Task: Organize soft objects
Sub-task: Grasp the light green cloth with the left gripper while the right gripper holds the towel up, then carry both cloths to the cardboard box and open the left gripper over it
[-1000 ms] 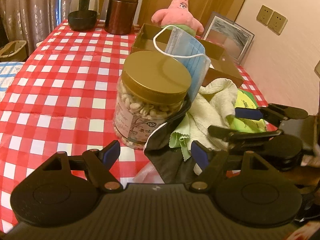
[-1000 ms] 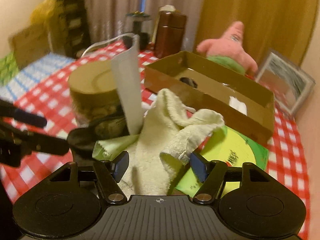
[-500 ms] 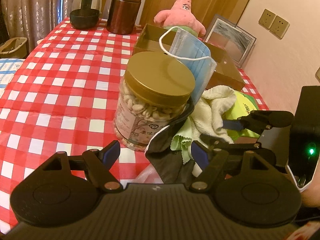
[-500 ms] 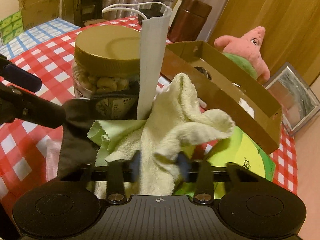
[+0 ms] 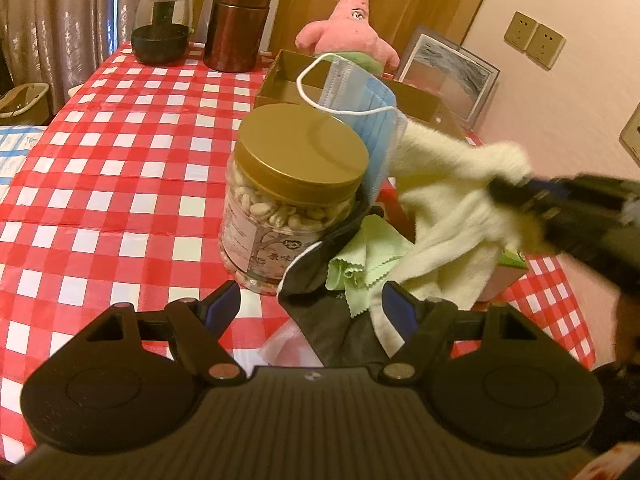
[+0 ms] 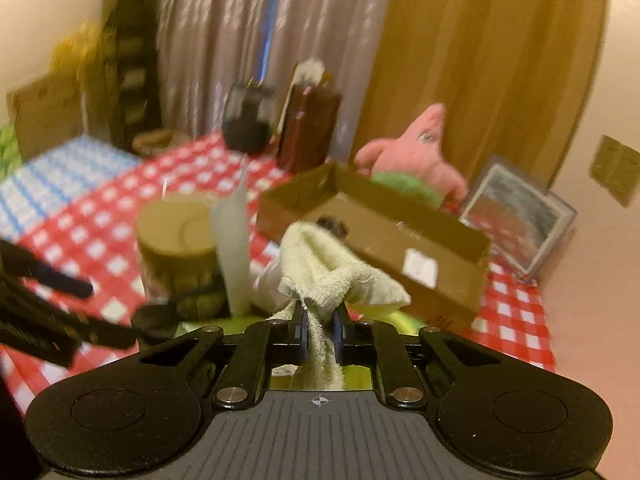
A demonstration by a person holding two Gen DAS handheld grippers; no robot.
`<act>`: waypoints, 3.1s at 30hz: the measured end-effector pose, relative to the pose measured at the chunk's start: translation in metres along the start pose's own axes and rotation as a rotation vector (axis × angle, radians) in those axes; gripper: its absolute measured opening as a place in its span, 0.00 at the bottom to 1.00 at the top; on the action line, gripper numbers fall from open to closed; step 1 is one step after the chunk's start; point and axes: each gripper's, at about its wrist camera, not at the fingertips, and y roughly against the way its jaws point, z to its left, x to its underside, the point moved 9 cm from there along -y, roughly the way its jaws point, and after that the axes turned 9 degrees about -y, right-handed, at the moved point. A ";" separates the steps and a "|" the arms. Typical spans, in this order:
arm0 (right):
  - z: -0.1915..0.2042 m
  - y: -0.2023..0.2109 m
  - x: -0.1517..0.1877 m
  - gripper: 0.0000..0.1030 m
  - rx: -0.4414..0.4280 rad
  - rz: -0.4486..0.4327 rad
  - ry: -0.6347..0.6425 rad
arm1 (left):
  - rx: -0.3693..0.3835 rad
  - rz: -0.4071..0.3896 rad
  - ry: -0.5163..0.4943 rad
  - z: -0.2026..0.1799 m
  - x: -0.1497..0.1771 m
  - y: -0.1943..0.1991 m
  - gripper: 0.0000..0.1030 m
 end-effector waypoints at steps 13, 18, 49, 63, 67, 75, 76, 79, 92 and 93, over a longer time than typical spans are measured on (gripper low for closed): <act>-0.060 0.074 -0.004 0.12 0.142 -0.093 -0.188 | 0.048 -0.001 -0.124 -0.032 0.007 -0.010 0.73; -0.065 0.068 0.011 0.12 0.133 -0.049 -0.228 | 0.043 -0.022 -0.205 -0.048 0.005 -0.026 0.67; -0.059 0.054 0.016 0.12 0.099 -0.034 -0.246 | -0.044 -0.002 -0.449 -0.079 0.005 -0.053 0.03; -0.065 0.086 -0.036 0.12 0.097 -0.134 -0.215 | 0.094 -0.154 -0.400 -0.089 -0.085 0.048 0.03; -0.072 0.091 -0.059 0.12 0.099 -0.172 -0.196 | 0.120 -0.185 -0.385 -0.087 -0.125 0.060 0.03; -0.100 0.083 -0.103 0.12 0.106 -0.216 -0.171 | 0.141 -0.182 -0.419 -0.087 -0.194 0.054 0.03; -0.105 0.078 -0.109 0.12 0.110 -0.218 -0.168 | 0.141 -0.178 -0.425 -0.086 -0.202 0.050 0.03; -0.120 0.065 -0.124 0.12 0.120 -0.221 -0.159 | 0.137 -0.153 -0.429 -0.081 -0.226 0.031 0.03; -0.161 -0.030 -0.166 0.12 0.110 -0.185 -0.172 | 0.102 -0.026 -0.370 -0.048 -0.281 -0.082 0.03; -0.164 -0.038 -0.166 0.12 0.110 -0.181 -0.178 | 0.096 -0.020 -0.370 -0.045 -0.282 -0.090 0.03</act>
